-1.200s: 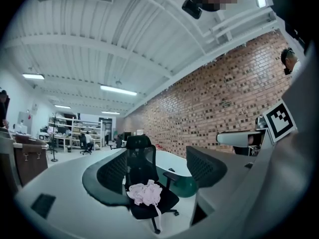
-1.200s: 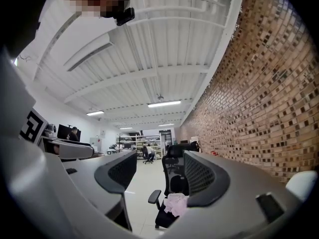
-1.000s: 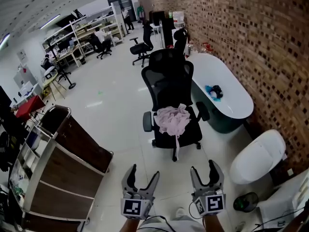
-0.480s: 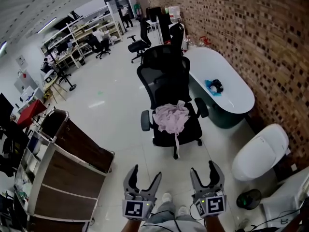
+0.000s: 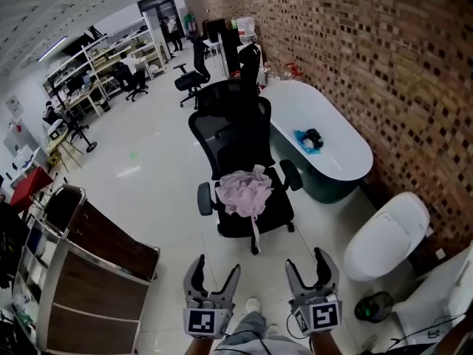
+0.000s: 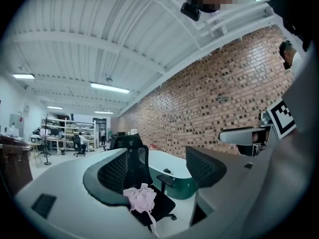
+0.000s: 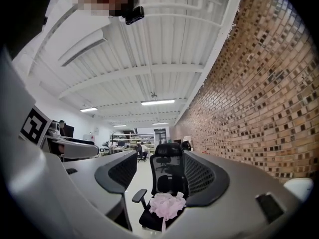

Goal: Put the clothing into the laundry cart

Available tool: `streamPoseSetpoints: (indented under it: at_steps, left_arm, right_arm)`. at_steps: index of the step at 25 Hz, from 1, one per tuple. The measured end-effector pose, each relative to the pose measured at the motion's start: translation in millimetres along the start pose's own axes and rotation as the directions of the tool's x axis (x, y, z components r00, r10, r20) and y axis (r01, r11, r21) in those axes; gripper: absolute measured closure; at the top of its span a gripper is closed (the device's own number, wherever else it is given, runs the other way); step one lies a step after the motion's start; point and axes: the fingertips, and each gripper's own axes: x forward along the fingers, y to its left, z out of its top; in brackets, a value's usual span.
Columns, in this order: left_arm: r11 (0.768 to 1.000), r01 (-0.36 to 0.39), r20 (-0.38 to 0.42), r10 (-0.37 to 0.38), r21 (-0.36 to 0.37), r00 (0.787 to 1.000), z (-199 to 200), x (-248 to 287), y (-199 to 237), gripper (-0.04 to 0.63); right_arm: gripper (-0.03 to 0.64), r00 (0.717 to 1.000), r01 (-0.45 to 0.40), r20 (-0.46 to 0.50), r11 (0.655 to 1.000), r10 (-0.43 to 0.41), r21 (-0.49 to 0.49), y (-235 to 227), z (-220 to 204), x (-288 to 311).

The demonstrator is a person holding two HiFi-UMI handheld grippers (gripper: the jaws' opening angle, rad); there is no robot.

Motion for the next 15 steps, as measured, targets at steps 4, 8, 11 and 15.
streamPoseSetpoints:
  at_steps: [4, 8, 11, 15]
  left_arm:
    - [1.0, -0.005, 0.022, 0.005, -0.017, 1.0, 2, 19, 17, 0.247]
    - [1.0, -0.007, 0.043, 0.008, -0.028, 0.999, 5, 37, 38, 0.247]
    - [1.0, -0.005, 0.042, 0.007, -0.026, 0.999, 2, 52, 53, 0.253]
    - [0.999, -0.014, 0.047, 0.016, -0.053, 0.999, -3, 72, 80, 0.255]
  right_arm:
    - [0.31, 1.0, -0.019, 0.006, 0.999, 0.019, -0.038, 8, 6, 29]
    - [0.311, 0.999, -0.051, 0.0, 0.997, 0.051, -0.064, 23, 6, 64]
    - [0.311, 0.998, -0.069, -0.009, 0.994, 0.068, -0.079, 31, 4, 92]
    - [0.311, 0.997, -0.082, -0.021, 0.992, 0.081, -0.1, 41, 0, 130]
